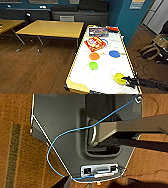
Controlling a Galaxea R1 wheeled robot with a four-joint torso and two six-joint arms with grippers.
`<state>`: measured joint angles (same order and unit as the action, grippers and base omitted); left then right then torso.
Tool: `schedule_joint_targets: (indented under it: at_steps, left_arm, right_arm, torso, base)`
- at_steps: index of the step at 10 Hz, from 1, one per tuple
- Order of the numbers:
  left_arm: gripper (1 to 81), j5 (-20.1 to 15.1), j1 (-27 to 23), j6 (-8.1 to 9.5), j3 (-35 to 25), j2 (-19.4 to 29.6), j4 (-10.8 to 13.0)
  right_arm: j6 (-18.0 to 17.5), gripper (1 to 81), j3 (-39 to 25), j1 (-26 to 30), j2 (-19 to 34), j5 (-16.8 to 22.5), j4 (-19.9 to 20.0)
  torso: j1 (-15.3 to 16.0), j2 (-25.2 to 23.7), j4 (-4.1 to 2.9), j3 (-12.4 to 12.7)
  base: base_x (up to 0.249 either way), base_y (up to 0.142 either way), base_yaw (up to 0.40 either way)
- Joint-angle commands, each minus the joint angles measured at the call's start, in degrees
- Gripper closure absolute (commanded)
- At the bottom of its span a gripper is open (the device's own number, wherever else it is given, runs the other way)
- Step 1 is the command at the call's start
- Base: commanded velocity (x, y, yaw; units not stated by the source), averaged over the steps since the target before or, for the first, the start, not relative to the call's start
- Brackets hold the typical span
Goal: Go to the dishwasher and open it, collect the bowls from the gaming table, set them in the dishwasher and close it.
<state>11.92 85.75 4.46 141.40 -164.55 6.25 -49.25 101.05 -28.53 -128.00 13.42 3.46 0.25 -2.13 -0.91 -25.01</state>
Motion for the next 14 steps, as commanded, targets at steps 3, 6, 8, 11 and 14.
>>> schedule_joint_targets:
  at_steps: [3,6,8,11,14]
  left_arm:
    - [1.0,-3.8,1.2,-0.07,-0.5,1.3,0.1]
    - [1.0,-3.8,1.3,-0.07,-0.8,1.7,0.1]
    - [1.0,-3.7,1.3,-0.16,-0.7,0.6,0.7]
    - [1.0,-3.7,0.9,-0.33,-0.4,-0.2,0.9]
    - [1.0,-2.0,0.9,-0.42,-0.4,-0.5,0.9]
  right_arm:
    - [0.0,81.1,-1.0,0.2,0.0,-4.4,1.0]
    - [0.0,81.1,-4.0,-1.7,2.7,-7.9,0.8]
    - [-0.1,81.1,-18.1,3.5,15.1,-6.7,0.2]
    - [0.2,81.1,-29.0,9.3,27.3,-0.3,0.0]
    - [0.4,81.1,-34.4,13.3,34.8,6.4,0.0]
  torso:
    - [0.0,0.0,0.0,0.0]
    - [0.0,0.0,0.0,0.0]
    - [0.0,0.0,0.0,0.0]
    - [0.0,0.0,0.0,0.0]
    - [0.0,0.0,0.0,0.0]
  base:
    - [0.0,0.0,0.0]
    - [0.0,0.0,0.0]
    - [0.0,0.0,0.0]
    - [0.0,0.0,0.0]
    - [0.0,0.0,0.0]
